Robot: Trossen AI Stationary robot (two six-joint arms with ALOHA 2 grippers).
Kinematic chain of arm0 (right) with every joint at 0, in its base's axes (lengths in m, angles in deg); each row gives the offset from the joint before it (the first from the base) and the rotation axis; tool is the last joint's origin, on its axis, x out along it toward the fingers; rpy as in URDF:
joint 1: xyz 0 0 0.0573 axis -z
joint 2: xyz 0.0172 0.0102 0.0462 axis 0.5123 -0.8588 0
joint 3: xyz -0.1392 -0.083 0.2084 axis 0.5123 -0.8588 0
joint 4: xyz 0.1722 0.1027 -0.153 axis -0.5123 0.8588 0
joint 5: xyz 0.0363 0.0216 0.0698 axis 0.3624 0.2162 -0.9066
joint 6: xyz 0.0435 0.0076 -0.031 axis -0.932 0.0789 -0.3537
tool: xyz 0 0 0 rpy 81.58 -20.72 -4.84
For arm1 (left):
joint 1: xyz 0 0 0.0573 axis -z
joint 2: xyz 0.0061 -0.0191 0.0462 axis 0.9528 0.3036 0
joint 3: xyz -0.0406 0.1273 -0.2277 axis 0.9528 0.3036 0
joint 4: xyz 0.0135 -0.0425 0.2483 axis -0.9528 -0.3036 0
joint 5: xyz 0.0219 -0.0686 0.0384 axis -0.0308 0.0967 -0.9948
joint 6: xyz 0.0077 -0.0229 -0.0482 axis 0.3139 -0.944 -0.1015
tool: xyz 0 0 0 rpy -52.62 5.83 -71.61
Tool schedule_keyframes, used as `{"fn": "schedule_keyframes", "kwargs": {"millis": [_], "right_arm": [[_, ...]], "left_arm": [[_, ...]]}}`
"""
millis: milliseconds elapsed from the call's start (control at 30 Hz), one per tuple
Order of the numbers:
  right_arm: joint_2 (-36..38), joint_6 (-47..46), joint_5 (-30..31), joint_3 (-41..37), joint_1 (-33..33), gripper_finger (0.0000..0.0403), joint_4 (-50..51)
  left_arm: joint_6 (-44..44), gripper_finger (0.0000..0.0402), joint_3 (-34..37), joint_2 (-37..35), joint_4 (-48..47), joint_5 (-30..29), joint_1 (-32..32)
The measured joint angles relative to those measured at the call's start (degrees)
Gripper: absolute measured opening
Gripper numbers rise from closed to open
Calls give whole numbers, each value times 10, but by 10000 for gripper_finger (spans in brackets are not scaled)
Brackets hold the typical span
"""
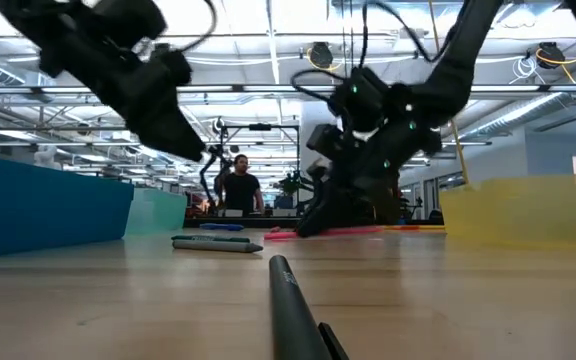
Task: Sort crayons/erasers/pens/pencils in bins
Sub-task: Put the pink colored pencil into the blue bin
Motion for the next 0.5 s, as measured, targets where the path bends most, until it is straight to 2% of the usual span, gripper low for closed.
{"fn": "schedule_keyframes", "kwargs": {"millis": [167,333,500], "right_arm": [[35,0,109,74,-40,14,117],[34,3,135,113,-67,14,149],[34,17,166,119,-78,14,141]], "left_arm": [[85,244,-55,110,11,3,-3],[136,244,-99,196,45,35,6],[134,243,-132,244,50,72,12]]}}
